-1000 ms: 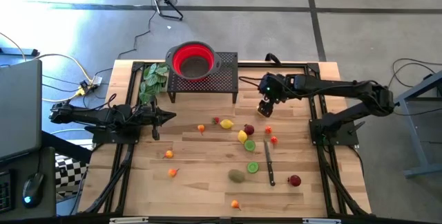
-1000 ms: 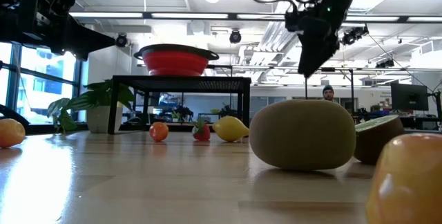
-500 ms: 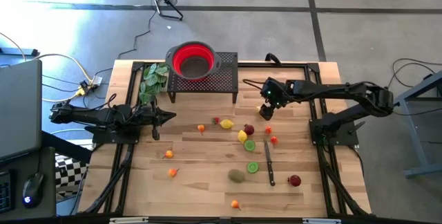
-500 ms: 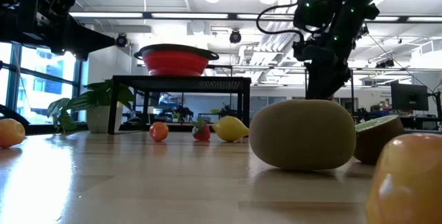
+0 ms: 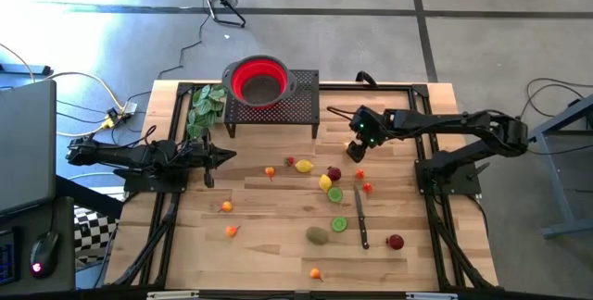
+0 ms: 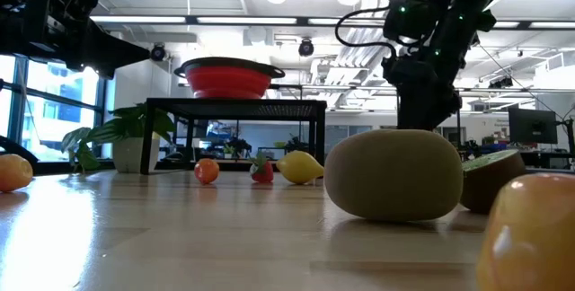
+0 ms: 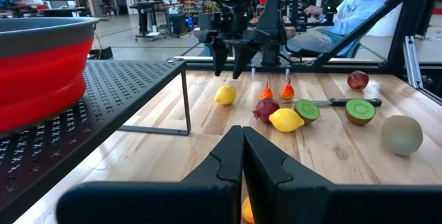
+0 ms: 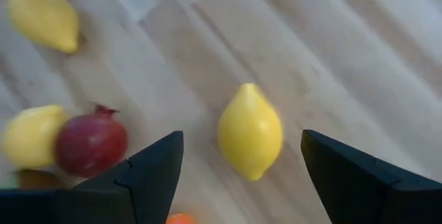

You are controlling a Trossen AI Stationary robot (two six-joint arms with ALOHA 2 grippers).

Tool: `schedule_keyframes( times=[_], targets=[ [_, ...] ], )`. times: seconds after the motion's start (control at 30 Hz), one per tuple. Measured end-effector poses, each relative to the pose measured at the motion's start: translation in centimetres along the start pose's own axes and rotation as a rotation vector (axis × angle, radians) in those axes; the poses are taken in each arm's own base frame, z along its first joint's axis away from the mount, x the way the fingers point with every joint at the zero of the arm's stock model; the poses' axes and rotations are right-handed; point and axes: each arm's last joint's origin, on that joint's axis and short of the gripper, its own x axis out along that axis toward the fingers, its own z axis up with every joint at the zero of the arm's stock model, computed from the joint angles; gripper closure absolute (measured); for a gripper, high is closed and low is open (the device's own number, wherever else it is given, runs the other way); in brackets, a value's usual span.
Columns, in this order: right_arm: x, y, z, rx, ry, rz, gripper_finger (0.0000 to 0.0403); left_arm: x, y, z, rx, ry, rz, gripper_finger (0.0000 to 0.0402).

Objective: Pick & Place Fruit
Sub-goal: Put the black knife on the shelf

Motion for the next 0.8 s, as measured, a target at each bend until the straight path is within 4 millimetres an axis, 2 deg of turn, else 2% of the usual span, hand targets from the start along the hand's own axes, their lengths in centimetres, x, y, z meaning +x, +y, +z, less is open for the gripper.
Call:
schedule_keyframes(
  times=[0.23, 0.47, 0.6, 0.8],
  targets=[
    [-1.7, 0.7, 0.3, 0.089, -0.024, 0.212, 0.0117, 0.0, 0.0, 0.0, 0.000, 0.000, 0.000, 0.0398],
    [-3.9, 1.7, 0.4, 0.126, -0.109, 0.332, 0.0117, 0.0, 0.0, 0.0, -0.001, -0.001, 0.000, 0.0398],
    [-4.9, 2.7, -0.1, 0.094, -0.133, 0.378, 0.0117, 0.0, 0.0, 0.0, -0.001, -0.002, 0.000, 0.0398],
    [-5.2, 4.6, -1.3, 0.157, -0.064, 0.438, 0.0132, 0.0, 0.0, 0.0, -0.001, -0.002, 0.000, 0.0398]
  ],
)
